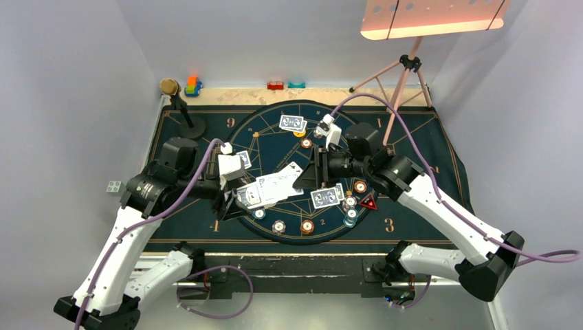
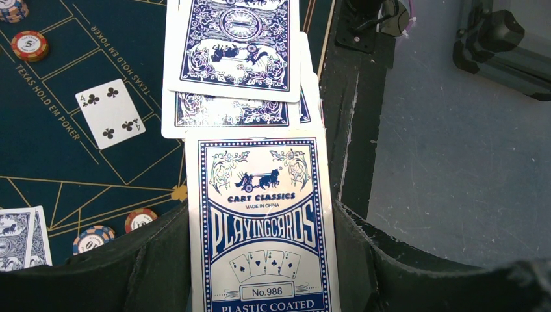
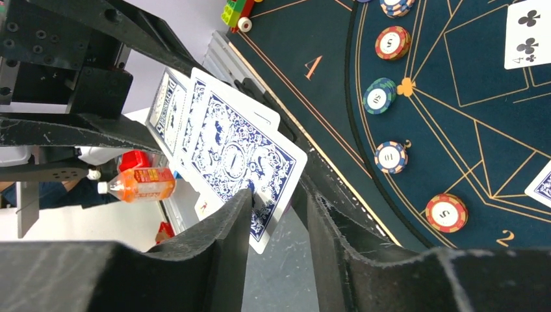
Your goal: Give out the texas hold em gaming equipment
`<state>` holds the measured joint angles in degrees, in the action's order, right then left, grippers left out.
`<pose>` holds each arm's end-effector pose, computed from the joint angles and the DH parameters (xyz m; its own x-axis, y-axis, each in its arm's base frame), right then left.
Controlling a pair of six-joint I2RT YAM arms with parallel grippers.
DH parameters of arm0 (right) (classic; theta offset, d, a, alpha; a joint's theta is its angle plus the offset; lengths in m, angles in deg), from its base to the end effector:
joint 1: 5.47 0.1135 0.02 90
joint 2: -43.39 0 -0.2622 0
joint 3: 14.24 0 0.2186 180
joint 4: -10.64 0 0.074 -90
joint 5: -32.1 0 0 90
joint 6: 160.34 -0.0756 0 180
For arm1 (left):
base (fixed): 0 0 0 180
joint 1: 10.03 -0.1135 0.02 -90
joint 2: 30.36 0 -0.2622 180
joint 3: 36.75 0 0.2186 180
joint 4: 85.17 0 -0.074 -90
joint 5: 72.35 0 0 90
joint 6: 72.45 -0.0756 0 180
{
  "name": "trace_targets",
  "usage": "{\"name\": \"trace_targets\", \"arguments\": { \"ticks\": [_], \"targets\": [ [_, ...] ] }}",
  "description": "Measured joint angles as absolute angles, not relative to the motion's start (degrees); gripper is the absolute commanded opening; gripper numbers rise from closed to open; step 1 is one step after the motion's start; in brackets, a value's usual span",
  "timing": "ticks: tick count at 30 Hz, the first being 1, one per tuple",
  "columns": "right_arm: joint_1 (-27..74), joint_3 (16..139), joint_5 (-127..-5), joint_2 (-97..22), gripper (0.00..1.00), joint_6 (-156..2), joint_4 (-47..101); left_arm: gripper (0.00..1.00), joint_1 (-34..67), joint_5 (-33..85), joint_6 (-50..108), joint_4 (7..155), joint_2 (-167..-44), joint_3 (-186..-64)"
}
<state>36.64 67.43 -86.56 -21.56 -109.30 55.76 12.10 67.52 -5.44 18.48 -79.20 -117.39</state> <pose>0.1551 0.1890 0.3472 -0.8411 -0.0166 -0.5406 -0.4790 0.4867 0.7305 0.0900 -0.0990 0.3400 -0.3063 0.3963 -0.8655 0.9420 0.2574 -0.2154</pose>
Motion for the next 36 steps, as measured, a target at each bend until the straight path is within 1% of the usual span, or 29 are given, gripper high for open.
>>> {"name": "trace_targets", "arguments": {
  "ticks": [4,13,22,26,36],
  "targets": [
    [36.64,67.03,-86.61,-20.14,0.27,-109.91,55.72,0.00,12.10,67.52,-5.44,18.48,-79.22,-117.39],
    [36.64,67.01,-86.48,-17.80,0.20,-110.44,56.11,0.00,12.10,67.47,-5.46,18.48,-79.25,-117.52],
    [36.64,67.36,-84.57,-17.19,0.02,-109.89,59.43,0.00,12.10,67.32,-5.46,18.41,-79.27,-117.72],
    [36.64,68.21,-84.33,-17.17,0.00,-109.74,60.04,0.00,12.08,67.12,-5.46,18.39,-79.33,-117.72],
    [36.61,72.37,-86.32,-15.33,0.00,-109.85,59.43,0.00,11.99,67.12,-5.48,18.41,-79.35,-117.72]
  ]
}}
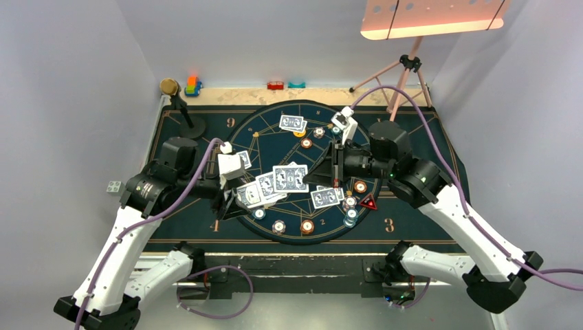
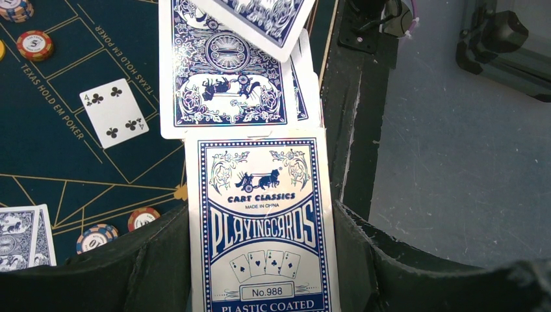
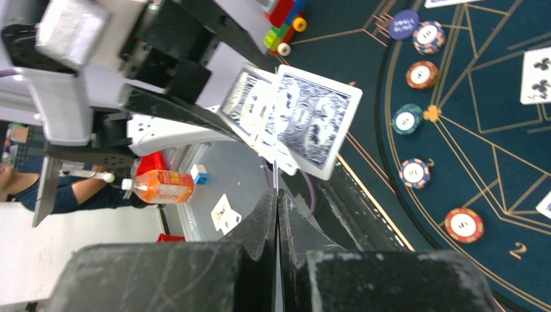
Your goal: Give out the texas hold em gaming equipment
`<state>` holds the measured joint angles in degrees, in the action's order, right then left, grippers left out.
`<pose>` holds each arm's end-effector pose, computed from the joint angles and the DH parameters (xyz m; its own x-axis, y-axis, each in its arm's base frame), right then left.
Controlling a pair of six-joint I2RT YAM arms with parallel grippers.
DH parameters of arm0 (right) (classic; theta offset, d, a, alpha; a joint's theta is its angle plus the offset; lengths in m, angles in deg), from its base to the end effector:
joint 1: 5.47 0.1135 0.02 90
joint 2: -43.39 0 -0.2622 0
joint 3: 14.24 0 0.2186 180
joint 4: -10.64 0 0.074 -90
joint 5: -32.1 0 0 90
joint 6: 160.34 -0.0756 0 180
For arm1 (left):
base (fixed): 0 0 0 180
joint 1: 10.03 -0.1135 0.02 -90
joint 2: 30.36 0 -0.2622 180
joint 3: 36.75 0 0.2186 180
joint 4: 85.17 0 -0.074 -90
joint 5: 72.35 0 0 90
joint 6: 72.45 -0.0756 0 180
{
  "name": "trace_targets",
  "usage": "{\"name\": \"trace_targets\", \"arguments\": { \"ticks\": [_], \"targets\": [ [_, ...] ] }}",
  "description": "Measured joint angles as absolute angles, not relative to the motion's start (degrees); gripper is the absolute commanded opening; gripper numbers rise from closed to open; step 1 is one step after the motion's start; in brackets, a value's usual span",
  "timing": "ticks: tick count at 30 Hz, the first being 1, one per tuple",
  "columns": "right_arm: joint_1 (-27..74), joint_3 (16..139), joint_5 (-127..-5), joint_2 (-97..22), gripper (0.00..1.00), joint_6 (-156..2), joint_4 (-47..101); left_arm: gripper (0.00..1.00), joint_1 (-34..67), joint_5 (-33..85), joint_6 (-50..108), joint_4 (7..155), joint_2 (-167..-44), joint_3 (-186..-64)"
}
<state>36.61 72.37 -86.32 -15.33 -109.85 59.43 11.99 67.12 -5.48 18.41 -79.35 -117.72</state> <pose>0.1305 0.1663 0.3897 -0.7892 0.0413 -0.6127 -0.5409 0.4258 0.7253 0.0909 -0.0987 0.3409 -0.3052 0.3977 -0.8653 0.9412 0.2645 -0.2104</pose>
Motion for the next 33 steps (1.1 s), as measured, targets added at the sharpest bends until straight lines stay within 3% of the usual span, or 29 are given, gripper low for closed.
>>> {"name": "trace_targets", "arguments": {
  "ticks": [7,15,22,33],
  "targets": [
    [36.46,77.85,-86.52,-15.60,0.00,-109.35,60.15,0.00,11.97,67.12,-5.48,18.39,-79.31,-117.72],
    [35.43,90.49,-71.15,-24.38,0.00,-102.48,67.89,0.00,11.84,67.06,-5.55,17.87,-78.90,-117.72],
    [35.37,95.19,-50.04,-37.61,0.00,-95.05,73.64,0.00,11.84,67.01,-6.01,16.64,-77.74,-117.72],
    [42.30,107.43,-24.79,-69.91,0.00,-91.29,81.05,0.00,11.84,66.86,-7.67,12.71,-76.45,-118.48]
  ]
}}
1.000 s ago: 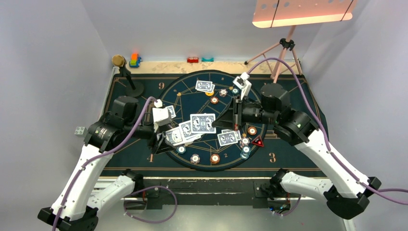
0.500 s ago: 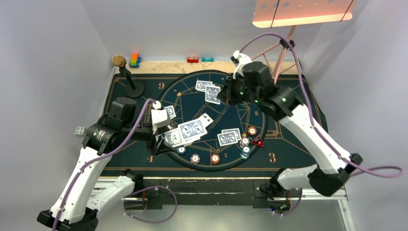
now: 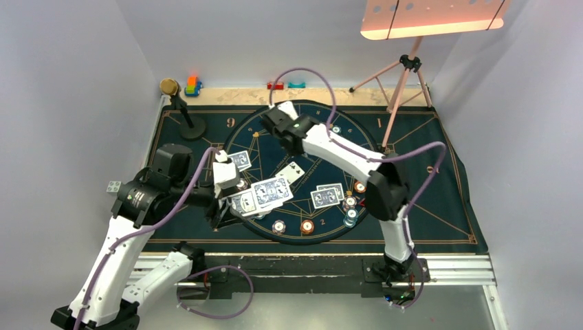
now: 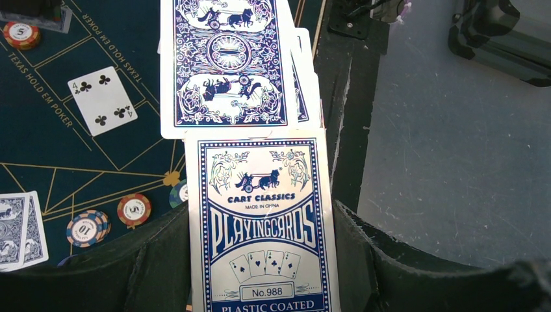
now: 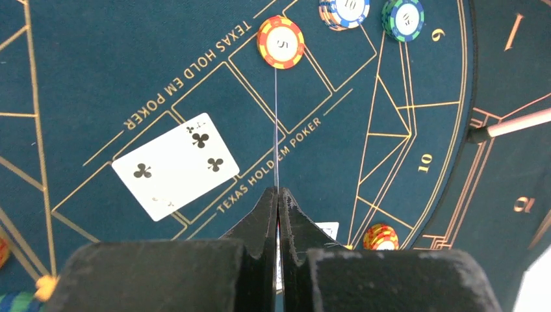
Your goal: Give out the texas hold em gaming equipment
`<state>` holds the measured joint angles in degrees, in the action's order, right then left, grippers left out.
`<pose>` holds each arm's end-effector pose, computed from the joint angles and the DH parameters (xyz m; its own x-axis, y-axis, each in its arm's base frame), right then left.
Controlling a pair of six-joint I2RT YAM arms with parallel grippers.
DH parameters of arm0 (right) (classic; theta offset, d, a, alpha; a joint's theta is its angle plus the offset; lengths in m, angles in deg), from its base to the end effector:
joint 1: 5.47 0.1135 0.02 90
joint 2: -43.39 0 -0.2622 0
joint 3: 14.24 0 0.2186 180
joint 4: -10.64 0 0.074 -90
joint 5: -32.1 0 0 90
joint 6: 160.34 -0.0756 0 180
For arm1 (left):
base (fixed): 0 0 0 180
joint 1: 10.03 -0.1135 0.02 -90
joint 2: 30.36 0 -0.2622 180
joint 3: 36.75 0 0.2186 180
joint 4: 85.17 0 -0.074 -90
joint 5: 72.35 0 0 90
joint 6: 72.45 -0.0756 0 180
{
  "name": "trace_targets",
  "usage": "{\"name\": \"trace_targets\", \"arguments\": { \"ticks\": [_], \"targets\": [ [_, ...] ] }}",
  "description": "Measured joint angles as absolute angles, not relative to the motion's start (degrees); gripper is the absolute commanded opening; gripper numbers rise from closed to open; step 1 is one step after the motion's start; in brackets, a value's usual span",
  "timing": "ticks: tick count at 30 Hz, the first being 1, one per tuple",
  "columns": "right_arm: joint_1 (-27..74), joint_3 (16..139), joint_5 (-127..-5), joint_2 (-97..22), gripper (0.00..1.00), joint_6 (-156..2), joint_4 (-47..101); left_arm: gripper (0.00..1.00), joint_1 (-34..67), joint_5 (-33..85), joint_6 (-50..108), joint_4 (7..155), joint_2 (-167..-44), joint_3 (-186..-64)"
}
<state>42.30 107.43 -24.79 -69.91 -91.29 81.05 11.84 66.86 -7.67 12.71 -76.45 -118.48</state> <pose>0.3024 0.2717 0.2648 -0.7146 -0.3417 -0.6104 -0.2062 0.9367 -0.2830 0.0722 -0.0907 0.3403 -0.2990 0.4199 -0.8569 0.9446 0.2577 -0.2033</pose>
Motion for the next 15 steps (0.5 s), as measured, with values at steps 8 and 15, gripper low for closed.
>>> {"name": "trace_targets", "arguments": {
  "ticks": [8,15],
  "targets": [
    [47.00,115.71,-14.87,-83.96,0.00,-90.42,84.63,0.00,11.84,66.91,-8.54,11.31,-76.03,-118.90],
    [48.98,117.20,-10.85,-90.61,0.00,-89.87,85.75,0.00,11.84,66.91,-8.58,10.61,-76.05,-118.92]
  ]
}}
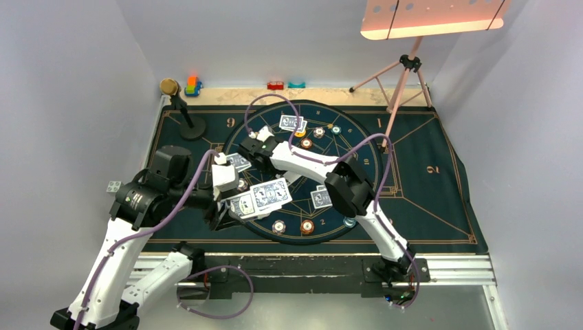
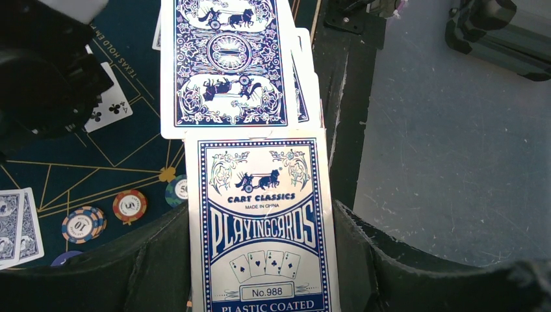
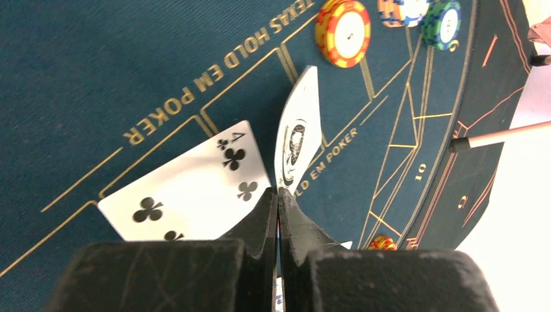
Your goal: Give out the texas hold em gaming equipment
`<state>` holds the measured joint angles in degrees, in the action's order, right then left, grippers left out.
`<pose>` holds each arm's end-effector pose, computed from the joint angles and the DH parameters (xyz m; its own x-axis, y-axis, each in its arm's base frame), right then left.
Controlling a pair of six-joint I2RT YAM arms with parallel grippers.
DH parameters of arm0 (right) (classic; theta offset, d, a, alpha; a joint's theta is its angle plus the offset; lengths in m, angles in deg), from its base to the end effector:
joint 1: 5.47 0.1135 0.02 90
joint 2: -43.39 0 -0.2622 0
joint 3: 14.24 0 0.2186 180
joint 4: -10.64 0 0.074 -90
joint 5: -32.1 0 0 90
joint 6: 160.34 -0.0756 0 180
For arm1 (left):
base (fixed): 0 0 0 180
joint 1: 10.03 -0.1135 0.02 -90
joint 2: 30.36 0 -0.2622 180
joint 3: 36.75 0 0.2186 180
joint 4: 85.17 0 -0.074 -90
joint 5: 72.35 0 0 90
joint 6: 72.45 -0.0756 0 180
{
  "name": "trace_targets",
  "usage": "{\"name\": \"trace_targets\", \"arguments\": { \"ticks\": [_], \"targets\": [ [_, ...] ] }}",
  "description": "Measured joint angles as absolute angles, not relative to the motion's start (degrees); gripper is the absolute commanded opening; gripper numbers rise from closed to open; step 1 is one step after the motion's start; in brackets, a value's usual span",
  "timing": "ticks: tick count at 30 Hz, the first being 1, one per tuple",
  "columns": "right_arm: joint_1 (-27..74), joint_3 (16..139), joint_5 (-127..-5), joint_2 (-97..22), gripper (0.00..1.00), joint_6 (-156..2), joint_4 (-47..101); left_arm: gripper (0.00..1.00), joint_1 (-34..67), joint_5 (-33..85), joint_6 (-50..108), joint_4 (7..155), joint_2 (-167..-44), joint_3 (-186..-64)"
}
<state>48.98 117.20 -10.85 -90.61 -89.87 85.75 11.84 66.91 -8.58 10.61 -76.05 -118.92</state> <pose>0.3051 0.3318 0.1697 -0.6903 -0.5742 -0.4403 -0.2469 0.7589 -0.6025 0.0673 -0.0888 0.3398 -0.3013 0.4307 -0.8507 0.9453 0.2519 -0.2073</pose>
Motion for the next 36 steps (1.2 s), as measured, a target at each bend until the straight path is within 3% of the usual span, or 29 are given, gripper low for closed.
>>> {"name": "trace_targets", "arguments": {
  "ticks": [3,8,9,11,15,22,28,36],
  "targets": [
    [49.92,117.20,-11.16,-92.07,0.01,-89.76,85.70,0.00,11.84,66.91,-8.56,10.59,-76.12,-118.92],
    [50.82,117.17,-15.27,-92.62,0.10,-89.74,84.15,0.00,11.84,66.88,-8.56,10.59,-76.25,-119.20],
    [50.84,117.17,-16.16,-92.62,0.14,-89.76,83.54,0.00,11.84,66.88,-8.56,10.63,-76.25,-119.22],
    [50.82,117.15,-18.08,-92.64,0.31,-89.74,82.62,0.00,11.84,66.88,-8.56,10.61,-76.29,-119.22],
    [50.75,117.13,-21.63,-92.64,0.51,-89.74,81.77,0.00,11.84,66.86,-8.56,10.63,-76.38,-119.25],
    [49.68,113.89,-27.55,-88.38,0.55,-89.61,79.34,0.00,11.84,66.71,-8.56,10.61,-76.36,-119.25],
    [46.12,111.56,-33.45,-77.63,0.56,-90.44,77.42,0.00,11.84,66.67,-8.56,10.61,-76.29,-119.25],
    [35.54,94.44,-49.06,-48.75,0.80,-96.41,69.92,0.00,11.84,65.75,-8.65,10.35,-75.62,-119.25]
  ]
}}
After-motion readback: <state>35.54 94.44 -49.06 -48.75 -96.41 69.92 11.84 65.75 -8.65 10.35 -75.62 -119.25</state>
